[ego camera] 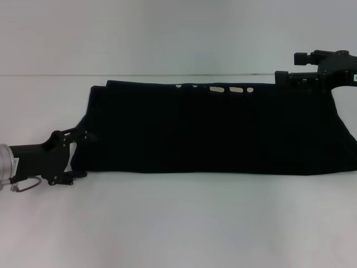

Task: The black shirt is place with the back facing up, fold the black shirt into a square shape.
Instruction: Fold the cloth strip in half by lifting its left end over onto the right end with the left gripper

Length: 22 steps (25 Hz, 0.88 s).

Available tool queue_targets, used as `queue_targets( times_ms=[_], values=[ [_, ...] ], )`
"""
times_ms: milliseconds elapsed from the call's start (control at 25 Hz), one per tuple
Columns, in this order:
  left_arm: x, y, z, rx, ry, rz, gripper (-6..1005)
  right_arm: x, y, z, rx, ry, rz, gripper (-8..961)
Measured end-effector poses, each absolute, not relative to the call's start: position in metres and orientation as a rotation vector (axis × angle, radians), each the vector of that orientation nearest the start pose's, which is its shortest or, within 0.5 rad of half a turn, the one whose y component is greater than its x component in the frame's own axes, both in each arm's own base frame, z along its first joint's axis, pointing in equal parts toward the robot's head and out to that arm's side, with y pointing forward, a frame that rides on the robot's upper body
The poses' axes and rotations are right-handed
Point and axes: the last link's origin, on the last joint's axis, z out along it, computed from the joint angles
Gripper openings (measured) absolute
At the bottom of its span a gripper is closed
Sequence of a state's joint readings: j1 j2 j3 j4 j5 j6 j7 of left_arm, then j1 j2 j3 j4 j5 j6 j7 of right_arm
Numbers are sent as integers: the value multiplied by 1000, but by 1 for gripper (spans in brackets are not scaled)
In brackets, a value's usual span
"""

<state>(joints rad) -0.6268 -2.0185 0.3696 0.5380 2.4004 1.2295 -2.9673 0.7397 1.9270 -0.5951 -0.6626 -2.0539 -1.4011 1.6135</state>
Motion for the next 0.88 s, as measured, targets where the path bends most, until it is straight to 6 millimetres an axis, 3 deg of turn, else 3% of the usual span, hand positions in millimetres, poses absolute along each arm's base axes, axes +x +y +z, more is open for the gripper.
queue_targets(
  times_ms=[880],
  values=[
    [-331, 364, 17, 1463, 2935, 864, 936, 229, 422, 79, -2519, 649, 600, 930]
  ],
)
